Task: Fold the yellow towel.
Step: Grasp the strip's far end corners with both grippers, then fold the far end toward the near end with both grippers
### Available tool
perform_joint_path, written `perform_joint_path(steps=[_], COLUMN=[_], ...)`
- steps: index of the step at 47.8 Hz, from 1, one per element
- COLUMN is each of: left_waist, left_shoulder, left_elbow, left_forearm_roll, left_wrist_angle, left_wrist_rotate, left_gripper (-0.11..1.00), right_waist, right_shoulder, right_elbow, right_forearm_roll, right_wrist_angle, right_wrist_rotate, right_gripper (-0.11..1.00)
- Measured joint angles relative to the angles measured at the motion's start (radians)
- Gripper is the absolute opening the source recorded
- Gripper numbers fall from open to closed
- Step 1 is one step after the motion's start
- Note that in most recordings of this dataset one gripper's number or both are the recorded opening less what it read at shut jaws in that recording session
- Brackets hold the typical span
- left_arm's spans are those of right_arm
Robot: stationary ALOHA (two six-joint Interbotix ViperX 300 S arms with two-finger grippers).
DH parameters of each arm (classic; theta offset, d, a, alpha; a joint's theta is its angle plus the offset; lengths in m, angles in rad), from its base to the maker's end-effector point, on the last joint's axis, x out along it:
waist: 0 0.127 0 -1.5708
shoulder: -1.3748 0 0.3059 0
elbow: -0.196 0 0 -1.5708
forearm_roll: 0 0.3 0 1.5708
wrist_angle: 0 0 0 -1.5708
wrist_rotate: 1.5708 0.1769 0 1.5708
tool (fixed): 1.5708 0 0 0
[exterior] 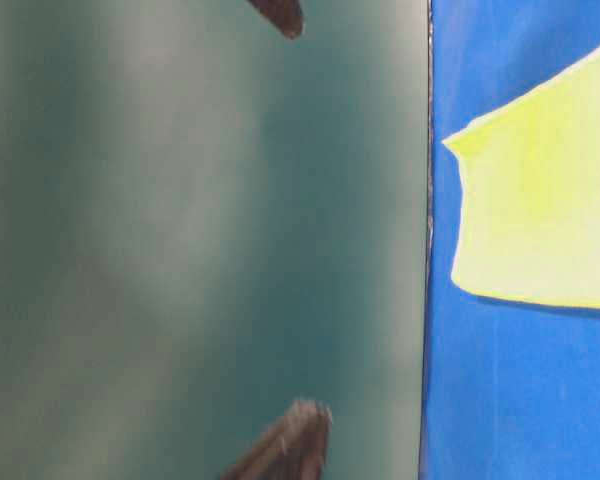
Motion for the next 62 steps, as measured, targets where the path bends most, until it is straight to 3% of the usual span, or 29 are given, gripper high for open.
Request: perform_joint_path(steps=[7, 23, 36, 49, 56, 62], left_waist=[0.063, 0.164, 0.209, 0.258, 0.261, 0.259], left_shoulder=[0.135, 0.439, 0.611, 0.706, 0.742, 0.750], left_elbow=[-0.110, -0.308, -0.393, -0.446, -0.468, -0.474], left_forearm_roll=[0.000, 0.002, 0.002, 0.000, 0.002, 0.002], left_wrist_angle=[-0.005, -0.002, 0.002, 0.002, 0.003, 0.020], left_wrist_rotate=[0.011, 0.020, 0.018, 0.021, 0.023, 0.037], left_gripper=[0.60, 0.60, 0.60, 0.57, 0.36, 0.11], right_waist=[-0.043, -0.051, -0.066, -0.103, -0.103, -0.101], right_shoulder=[0.141, 0.477, 0.650, 0.732, 0.742, 0.742], right_elbow=[-0.078, -0.293, -0.364, -0.383, -0.387, -0.387], right_forearm_roll=[-0.018, -0.049, -0.049, -0.049, -0.049, -0.049], right_wrist_angle=[0.006, 0.124, 0.132, 0.127, 0.121, 0.118], right_wrist_rotate=[-0.015, -0.043, -0.044, -0.043, -0.041, -0.043], right_gripper=[0.54, 0.54, 0.54, 0.53, 0.43, 0.13])
